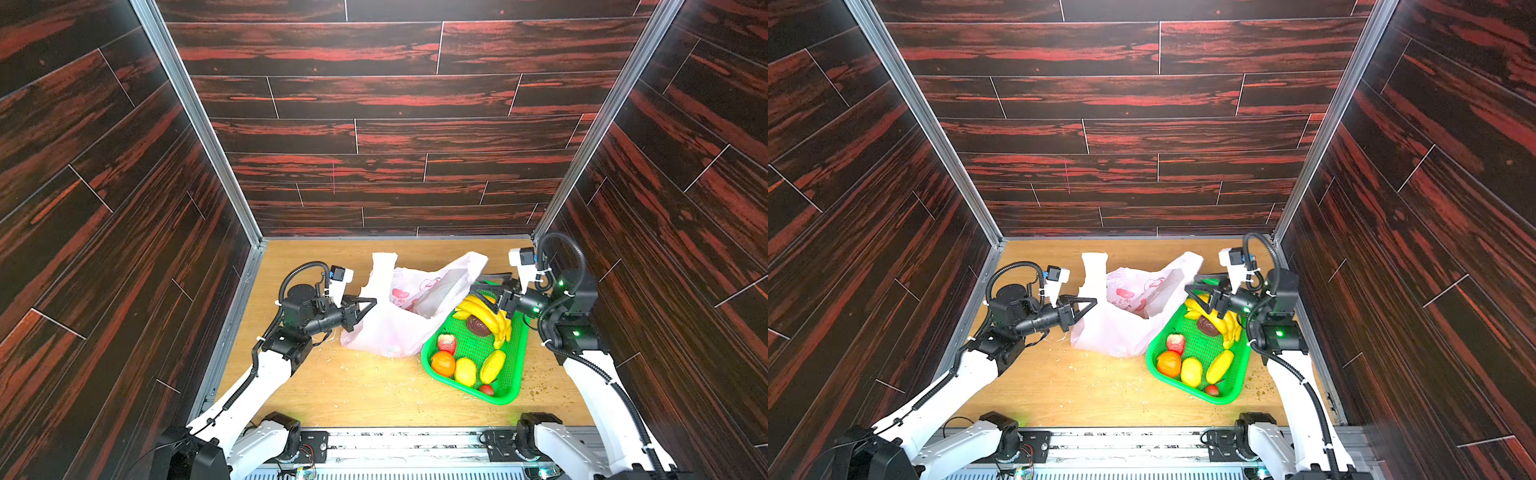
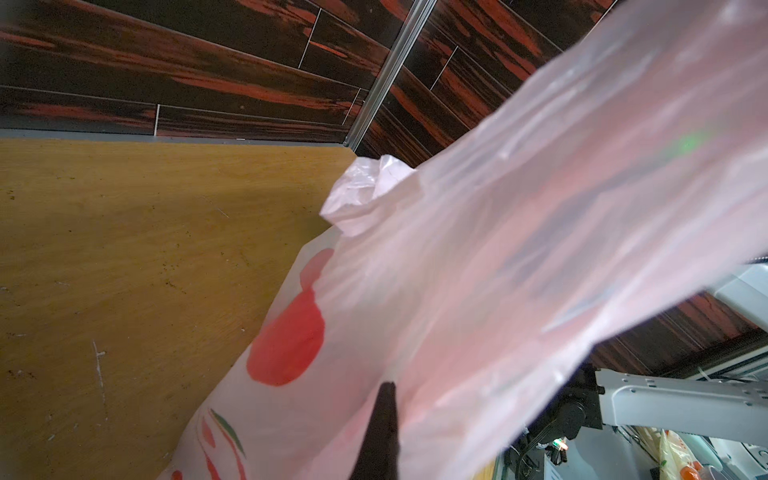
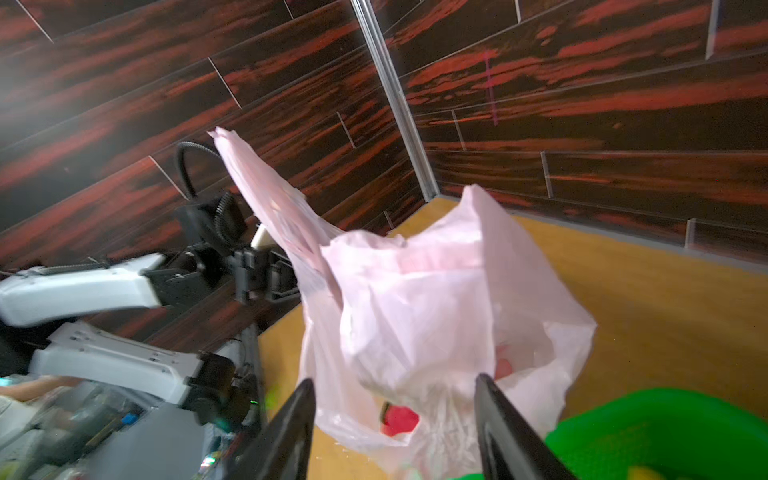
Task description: Place the fake fruits into the plastic bag and tie a complex knot
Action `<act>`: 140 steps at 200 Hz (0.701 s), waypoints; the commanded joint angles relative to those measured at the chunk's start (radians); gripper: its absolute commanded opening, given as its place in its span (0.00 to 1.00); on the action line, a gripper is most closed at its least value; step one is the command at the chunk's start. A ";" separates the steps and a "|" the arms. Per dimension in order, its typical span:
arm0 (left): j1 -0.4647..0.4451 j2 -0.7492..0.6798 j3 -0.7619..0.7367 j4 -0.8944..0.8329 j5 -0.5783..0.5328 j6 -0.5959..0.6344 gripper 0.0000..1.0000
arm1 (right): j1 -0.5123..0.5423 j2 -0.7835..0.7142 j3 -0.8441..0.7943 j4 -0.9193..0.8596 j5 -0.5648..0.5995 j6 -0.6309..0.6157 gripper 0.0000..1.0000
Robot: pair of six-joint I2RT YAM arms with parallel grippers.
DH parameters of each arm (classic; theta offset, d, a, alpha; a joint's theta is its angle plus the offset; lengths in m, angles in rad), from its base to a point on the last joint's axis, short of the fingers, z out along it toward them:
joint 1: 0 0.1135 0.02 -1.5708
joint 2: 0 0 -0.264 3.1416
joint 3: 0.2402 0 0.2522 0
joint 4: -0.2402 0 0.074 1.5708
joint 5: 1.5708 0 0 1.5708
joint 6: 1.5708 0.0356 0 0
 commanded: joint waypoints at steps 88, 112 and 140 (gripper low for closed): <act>0.007 -0.011 0.013 0.008 0.017 -0.016 0.00 | -0.001 0.159 0.002 0.277 -0.126 0.047 0.70; 0.007 -0.011 0.013 0.008 0.017 -0.018 0.00 | 0.006 0.180 -0.008 0.354 -0.143 0.091 0.67; 0.009 -0.017 0.012 0.012 0.017 -0.018 0.00 | 0.032 0.219 -0.010 0.445 -0.166 0.154 0.63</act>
